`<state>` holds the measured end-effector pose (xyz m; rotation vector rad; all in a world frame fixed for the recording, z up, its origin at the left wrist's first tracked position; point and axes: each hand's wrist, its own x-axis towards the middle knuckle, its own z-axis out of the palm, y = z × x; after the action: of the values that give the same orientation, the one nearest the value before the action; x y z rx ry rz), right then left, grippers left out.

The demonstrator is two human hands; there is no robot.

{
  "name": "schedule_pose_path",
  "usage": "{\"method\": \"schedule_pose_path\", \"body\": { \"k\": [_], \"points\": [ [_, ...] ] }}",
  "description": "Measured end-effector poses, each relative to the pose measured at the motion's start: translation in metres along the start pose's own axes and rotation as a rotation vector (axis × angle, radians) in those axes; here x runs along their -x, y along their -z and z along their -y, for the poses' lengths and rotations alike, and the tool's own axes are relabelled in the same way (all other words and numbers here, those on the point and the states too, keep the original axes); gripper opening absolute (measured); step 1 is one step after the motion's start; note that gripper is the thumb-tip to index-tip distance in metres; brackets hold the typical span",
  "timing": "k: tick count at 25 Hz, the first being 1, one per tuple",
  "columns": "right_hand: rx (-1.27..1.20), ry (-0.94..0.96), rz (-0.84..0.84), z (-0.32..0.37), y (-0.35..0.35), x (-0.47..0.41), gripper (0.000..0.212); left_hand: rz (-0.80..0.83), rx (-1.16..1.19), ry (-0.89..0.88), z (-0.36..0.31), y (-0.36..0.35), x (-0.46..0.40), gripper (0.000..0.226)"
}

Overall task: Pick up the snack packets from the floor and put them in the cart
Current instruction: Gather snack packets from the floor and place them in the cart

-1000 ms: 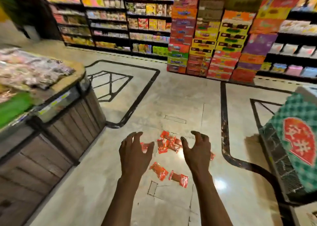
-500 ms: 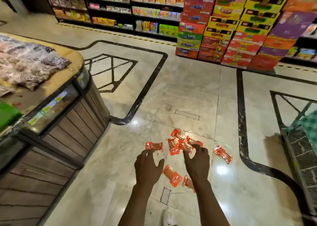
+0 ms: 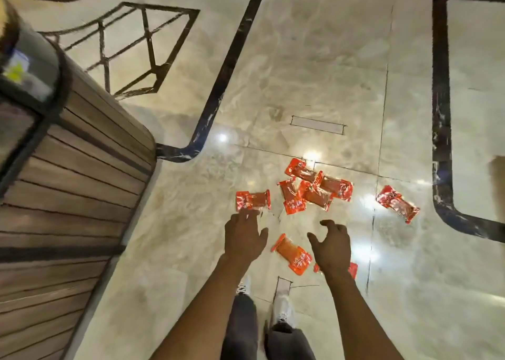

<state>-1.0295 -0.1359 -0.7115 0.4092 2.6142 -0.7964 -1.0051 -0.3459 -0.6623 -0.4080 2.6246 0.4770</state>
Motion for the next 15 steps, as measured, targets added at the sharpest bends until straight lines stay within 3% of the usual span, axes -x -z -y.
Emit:
{"method": "schedule_pose_path", "body": {
  "k": [10, 15],
  "points": [
    [0.444, 0.102, 0.376, -0.184, -0.33, -0.209, 0.064, 0.1, -0.382, -0.223, 0.138, -0.307, -0.348, 0.052],
    [0.543, 0.063, 0.404, -0.24, -0.424, -0.239, 0.065, 0.114, -0.429, -0.321, 0.182, -0.383, -0.453, 0.047]
  ]
}}
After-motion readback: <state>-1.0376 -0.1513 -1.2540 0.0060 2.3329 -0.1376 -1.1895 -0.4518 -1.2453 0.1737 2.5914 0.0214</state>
